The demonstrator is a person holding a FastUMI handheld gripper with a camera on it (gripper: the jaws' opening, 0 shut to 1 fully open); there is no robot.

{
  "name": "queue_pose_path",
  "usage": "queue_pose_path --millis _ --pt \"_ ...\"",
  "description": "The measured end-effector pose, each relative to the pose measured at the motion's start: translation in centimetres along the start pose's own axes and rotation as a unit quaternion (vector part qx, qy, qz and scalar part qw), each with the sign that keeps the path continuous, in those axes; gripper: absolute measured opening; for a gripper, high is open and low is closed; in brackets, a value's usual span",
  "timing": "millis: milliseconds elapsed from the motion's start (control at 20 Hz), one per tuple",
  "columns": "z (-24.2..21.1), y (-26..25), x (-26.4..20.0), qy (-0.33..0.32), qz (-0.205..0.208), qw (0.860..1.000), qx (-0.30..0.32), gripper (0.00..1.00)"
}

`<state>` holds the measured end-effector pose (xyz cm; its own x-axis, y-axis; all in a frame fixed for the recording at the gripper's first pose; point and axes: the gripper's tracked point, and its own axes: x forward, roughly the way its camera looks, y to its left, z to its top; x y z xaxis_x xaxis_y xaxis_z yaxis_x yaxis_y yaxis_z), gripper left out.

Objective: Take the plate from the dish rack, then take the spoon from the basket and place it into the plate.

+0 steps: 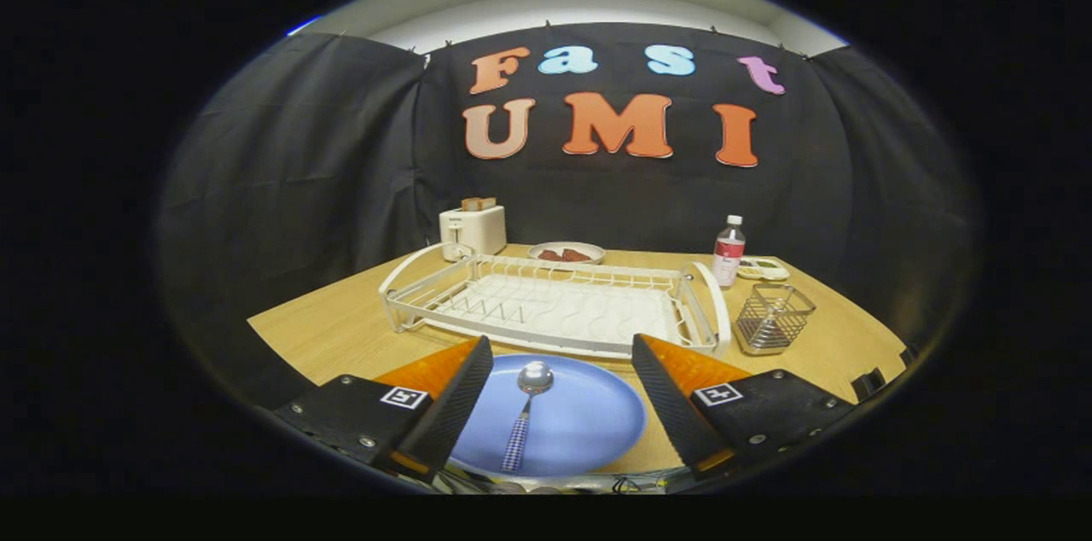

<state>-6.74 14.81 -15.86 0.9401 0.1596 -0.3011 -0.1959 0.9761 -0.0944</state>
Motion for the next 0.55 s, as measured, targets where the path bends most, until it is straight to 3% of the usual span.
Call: queue_pose_path --millis 550 --pt "1.6 -11.6 -2.5 -0.016 -0.084 0.996 0.030 0.98"
